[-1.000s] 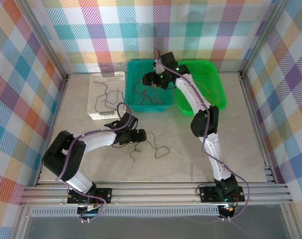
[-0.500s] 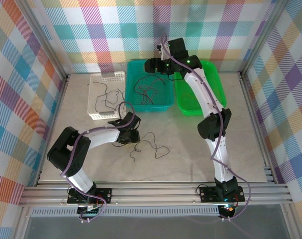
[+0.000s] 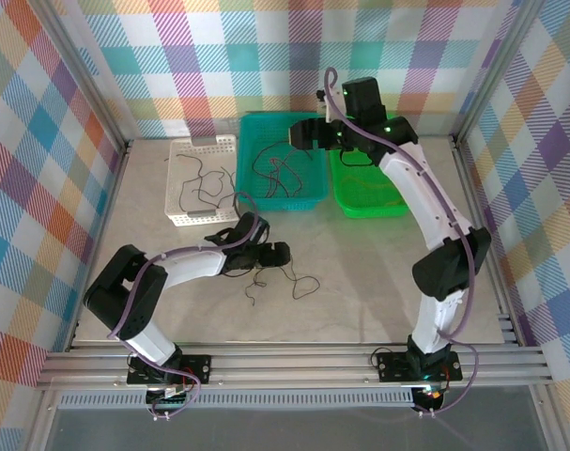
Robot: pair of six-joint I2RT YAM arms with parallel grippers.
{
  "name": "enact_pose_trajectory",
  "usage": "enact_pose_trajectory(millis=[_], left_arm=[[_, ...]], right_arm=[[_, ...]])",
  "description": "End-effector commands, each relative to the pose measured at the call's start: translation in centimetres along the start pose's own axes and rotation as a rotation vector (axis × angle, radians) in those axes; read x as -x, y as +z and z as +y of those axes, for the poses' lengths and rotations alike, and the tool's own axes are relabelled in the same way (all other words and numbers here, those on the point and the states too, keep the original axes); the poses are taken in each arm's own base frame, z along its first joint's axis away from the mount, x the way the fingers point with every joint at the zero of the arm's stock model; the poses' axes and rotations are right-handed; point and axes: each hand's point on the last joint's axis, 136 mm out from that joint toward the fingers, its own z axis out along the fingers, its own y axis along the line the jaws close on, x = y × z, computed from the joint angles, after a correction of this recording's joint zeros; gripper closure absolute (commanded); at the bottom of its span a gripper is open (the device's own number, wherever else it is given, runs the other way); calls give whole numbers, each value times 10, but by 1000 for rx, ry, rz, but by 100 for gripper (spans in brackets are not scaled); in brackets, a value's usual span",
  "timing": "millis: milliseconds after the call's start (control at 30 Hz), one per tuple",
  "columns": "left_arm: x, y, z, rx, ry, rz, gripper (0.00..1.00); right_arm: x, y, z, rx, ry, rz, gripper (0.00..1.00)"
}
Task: Untangle the cables
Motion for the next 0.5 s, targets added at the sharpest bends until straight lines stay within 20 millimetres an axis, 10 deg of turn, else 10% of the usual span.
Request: enact_pose_trajectory(millis=[0,300,467], left_arm=[[9,11,-21,-49,77,13,16],[7,38,5,127,125,96,30],[5,43,2,126,126,121,65]], right_arm=[[-1,-11,5,3,-46,-39,18],[-22,-67,24,36,-68,-107,17],[-39,-88,29,46,-62,-123,17]])
